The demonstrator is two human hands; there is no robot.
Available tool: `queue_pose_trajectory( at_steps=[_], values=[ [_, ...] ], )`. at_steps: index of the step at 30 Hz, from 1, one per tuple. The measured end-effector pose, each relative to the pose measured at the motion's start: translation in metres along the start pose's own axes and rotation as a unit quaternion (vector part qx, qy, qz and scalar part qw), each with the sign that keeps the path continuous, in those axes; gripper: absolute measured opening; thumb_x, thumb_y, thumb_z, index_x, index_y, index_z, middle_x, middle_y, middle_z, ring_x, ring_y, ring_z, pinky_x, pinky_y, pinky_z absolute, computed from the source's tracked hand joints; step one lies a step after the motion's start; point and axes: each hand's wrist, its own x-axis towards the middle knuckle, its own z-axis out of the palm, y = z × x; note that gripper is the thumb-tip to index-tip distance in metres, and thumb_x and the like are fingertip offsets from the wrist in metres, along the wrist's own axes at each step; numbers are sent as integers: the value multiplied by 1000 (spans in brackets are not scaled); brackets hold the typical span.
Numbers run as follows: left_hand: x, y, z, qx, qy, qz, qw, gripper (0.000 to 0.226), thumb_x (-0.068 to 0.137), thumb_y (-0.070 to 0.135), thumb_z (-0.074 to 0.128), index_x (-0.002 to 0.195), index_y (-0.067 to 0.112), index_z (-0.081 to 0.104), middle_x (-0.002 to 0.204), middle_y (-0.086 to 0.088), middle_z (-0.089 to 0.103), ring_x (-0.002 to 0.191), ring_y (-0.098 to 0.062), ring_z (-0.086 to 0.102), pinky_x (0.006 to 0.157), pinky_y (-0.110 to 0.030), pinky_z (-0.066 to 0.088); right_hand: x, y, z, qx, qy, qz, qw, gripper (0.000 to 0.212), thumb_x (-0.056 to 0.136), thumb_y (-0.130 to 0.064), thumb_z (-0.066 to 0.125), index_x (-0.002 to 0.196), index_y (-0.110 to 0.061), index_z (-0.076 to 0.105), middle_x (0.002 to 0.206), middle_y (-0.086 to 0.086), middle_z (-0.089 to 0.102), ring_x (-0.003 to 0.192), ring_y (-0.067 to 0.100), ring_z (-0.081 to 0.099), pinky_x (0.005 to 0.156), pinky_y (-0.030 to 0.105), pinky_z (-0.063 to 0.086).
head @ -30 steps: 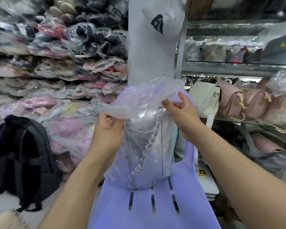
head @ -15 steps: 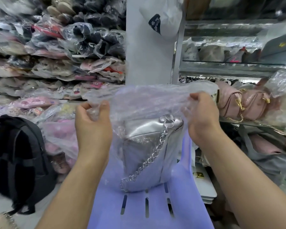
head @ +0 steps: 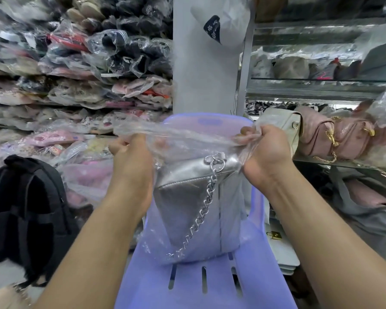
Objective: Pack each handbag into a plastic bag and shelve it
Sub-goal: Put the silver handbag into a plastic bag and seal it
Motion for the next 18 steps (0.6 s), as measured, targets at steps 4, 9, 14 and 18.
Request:
queue_pose_trajectory(
  at_steps=[4,9,14,18],
  values=[
    [-7,-3,4,167,10,19,986,44,99,45,35,97,21,71,106,-4,74,98,-23,70,82,-35,56,-6,2,-4,36,-60,-1,998,14,90,-18,38,77,-18,33,71,2,38,63,20,37,70,32,36],
    [-13,3,10,87,-12,36,996,44,101,36,43,78,15,75,85,1,77,93,-22,70,97,-49,55,-7,-1,-4,-128,-209,-55,968,37,48,-15,57,83,-5,49,80,13,40,74,28,43,77,38,42],
    [-28,-2,15,-37,-211,52,975,48,99,15,26,92,0,70,95,-19,76,94,-27,73,93,-45,58,-7,15,-3,-441,-137,-183,868,94,63,-42,82,147,-14,52,132,-1,67,119,14,65,109,39,47],
    [-26,-18,8,10,-229,86,970,58,85,21,46,136,-6,48,126,-20,68,117,-21,67,89,-32,56,-13,19,1,-603,-85,-248,754,103,73,-48,85,157,-17,34,144,-7,44,137,7,45,116,31,38]
  ],
)
